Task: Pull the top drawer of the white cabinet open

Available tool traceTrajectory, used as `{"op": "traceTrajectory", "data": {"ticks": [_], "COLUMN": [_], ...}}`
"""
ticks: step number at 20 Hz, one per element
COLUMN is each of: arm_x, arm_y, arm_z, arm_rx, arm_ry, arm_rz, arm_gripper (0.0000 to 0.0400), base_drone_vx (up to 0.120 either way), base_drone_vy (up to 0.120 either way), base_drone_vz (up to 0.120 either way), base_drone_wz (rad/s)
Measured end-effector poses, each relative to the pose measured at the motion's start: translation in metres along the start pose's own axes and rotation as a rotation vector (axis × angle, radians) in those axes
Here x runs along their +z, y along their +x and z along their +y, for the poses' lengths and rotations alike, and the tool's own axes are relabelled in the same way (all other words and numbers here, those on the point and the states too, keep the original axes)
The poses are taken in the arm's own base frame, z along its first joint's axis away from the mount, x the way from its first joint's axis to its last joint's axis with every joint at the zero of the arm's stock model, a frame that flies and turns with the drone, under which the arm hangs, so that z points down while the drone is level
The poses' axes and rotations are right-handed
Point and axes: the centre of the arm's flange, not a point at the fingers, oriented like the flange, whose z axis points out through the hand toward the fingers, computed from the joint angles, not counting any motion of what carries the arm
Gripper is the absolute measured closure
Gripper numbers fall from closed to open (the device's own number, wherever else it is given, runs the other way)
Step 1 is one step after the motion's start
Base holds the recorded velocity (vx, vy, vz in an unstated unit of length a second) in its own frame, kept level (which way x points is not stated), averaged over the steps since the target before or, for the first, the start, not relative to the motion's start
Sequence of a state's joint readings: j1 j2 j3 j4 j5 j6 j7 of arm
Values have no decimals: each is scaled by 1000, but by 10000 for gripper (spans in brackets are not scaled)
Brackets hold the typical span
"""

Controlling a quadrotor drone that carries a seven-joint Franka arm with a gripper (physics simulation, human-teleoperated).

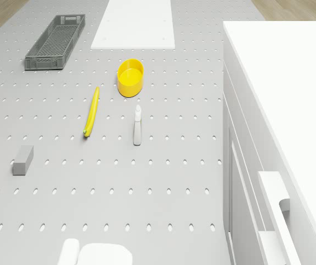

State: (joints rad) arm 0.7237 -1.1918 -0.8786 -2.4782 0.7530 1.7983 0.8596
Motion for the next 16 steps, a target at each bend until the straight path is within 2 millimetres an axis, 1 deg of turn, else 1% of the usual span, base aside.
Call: {"op": "traceTrajectory", "data": {"ticks": [6,16], "arm_x": [22,67], "arm_y": [0,0], "arm_z": [0,0], "arm_rx": [0,0], "arm_ry": [0,0], "arm_rz": [0,0], "arm_gripper": [95,95], "base_drone_vx": [0,0], "base_drone_vy": [0,0], "base_drone_vz": [0,0], "base_drone_wz": [0,0]}}
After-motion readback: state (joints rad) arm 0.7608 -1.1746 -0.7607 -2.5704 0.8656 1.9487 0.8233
